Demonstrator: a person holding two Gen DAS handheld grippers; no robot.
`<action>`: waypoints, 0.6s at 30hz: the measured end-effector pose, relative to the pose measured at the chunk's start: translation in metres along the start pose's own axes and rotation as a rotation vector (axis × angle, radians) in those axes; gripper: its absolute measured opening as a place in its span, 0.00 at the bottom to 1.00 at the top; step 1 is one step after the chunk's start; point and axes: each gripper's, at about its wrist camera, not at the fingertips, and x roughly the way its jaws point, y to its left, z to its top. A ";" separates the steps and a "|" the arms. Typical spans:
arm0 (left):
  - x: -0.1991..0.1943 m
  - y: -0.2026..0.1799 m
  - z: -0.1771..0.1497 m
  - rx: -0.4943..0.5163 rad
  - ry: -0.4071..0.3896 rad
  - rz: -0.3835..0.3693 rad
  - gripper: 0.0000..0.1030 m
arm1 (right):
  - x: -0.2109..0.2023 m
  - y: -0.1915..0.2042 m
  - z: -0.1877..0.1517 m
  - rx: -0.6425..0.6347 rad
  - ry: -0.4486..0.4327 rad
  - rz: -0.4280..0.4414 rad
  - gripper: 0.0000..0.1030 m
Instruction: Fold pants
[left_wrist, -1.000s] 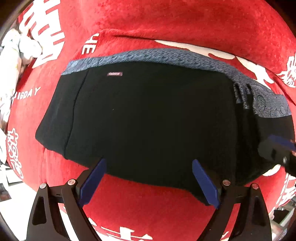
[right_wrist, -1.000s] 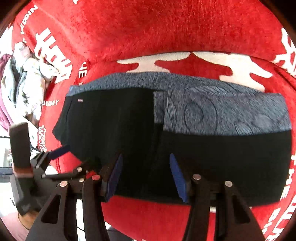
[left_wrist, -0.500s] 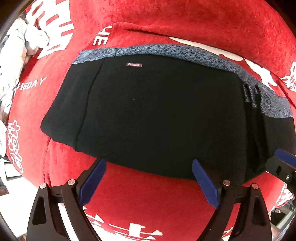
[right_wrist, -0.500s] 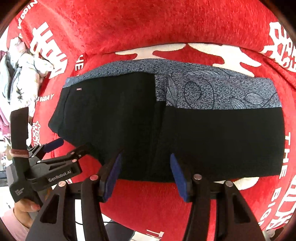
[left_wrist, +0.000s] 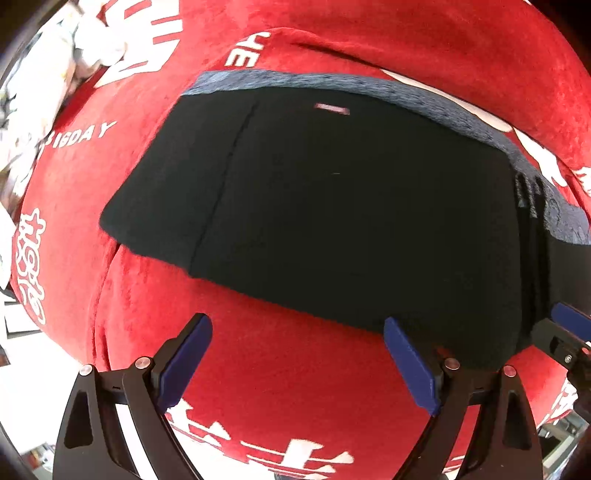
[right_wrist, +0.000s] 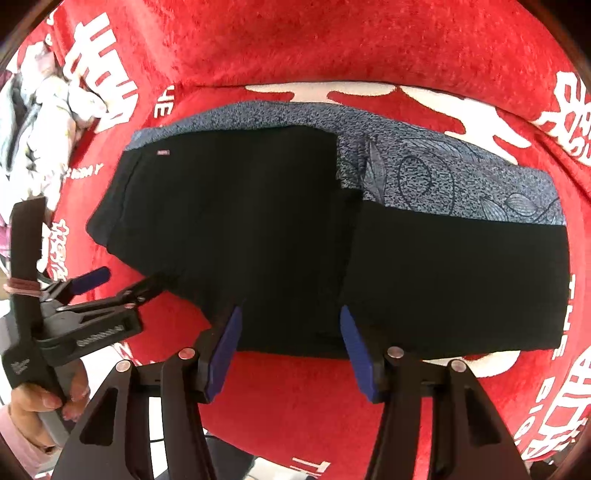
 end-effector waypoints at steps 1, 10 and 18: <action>0.001 0.004 0.000 -0.006 0.000 -0.003 0.92 | 0.001 0.002 0.000 -0.005 0.000 -0.010 0.59; 0.004 0.030 0.003 -0.034 0.009 -0.027 0.92 | 0.004 0.009 -0.001 -0.001 -0.014 -0.036 0.62; 0.004 0.073 0.015 -0.145 0.004 -0.114 0.92 | 0.006 0.013 -0.001 -0.008 -0.014 -0.052 0.62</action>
